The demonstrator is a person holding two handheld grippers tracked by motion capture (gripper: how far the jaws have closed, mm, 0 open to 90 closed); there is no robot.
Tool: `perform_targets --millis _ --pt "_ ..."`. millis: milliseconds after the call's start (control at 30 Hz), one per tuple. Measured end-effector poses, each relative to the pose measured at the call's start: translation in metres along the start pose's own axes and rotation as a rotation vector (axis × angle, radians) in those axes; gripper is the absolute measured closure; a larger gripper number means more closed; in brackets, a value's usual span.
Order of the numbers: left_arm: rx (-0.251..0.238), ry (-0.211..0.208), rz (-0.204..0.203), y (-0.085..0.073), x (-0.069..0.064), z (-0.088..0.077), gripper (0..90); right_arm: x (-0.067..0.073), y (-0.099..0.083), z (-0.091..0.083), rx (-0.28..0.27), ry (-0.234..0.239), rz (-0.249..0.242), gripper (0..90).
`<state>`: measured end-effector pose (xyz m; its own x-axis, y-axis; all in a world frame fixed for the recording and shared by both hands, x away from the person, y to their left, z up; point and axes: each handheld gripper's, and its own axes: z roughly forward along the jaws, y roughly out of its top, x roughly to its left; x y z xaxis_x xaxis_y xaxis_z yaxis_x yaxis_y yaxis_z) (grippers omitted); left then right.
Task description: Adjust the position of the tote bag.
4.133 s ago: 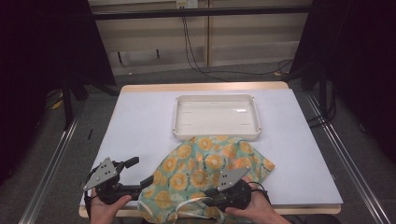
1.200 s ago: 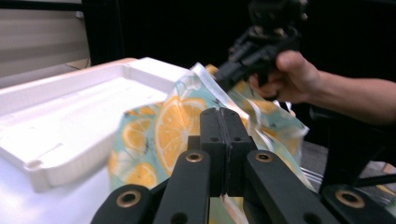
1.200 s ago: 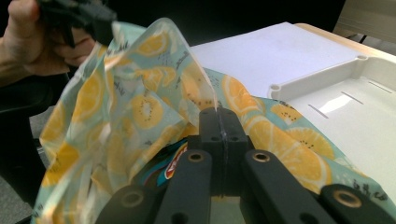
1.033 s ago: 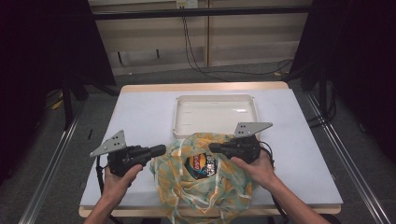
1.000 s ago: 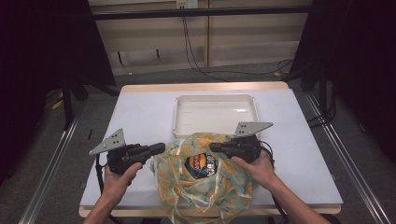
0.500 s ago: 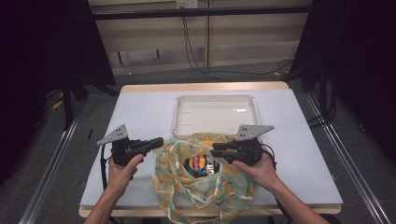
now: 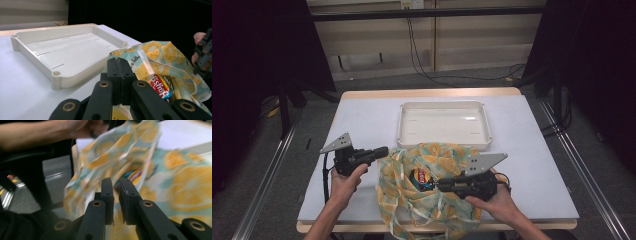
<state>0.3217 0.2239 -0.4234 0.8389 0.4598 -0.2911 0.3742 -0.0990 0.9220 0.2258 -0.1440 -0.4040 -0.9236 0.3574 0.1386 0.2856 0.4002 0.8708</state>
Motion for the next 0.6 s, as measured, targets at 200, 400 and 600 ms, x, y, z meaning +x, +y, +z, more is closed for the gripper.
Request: perform_targets --millis 200,400,600 --pt "0.0 0.006 -0.009 -0.001 0.004 0.0 89.8 0.007 -0.017 0.011 0.076 0.024 0.006 78.7" --pt "0.006 0.01 -0.013 -0.003 0.006 0.002 89.8 0.007 -0.027 0.024 0.131 0.041 -0.004 79.6" --pt "0.011 0.023 -0.036 -0.007 0.012 0.005 89.8 0.02 -0.027 0.03 0.146 0.098 -0.032 75.4"
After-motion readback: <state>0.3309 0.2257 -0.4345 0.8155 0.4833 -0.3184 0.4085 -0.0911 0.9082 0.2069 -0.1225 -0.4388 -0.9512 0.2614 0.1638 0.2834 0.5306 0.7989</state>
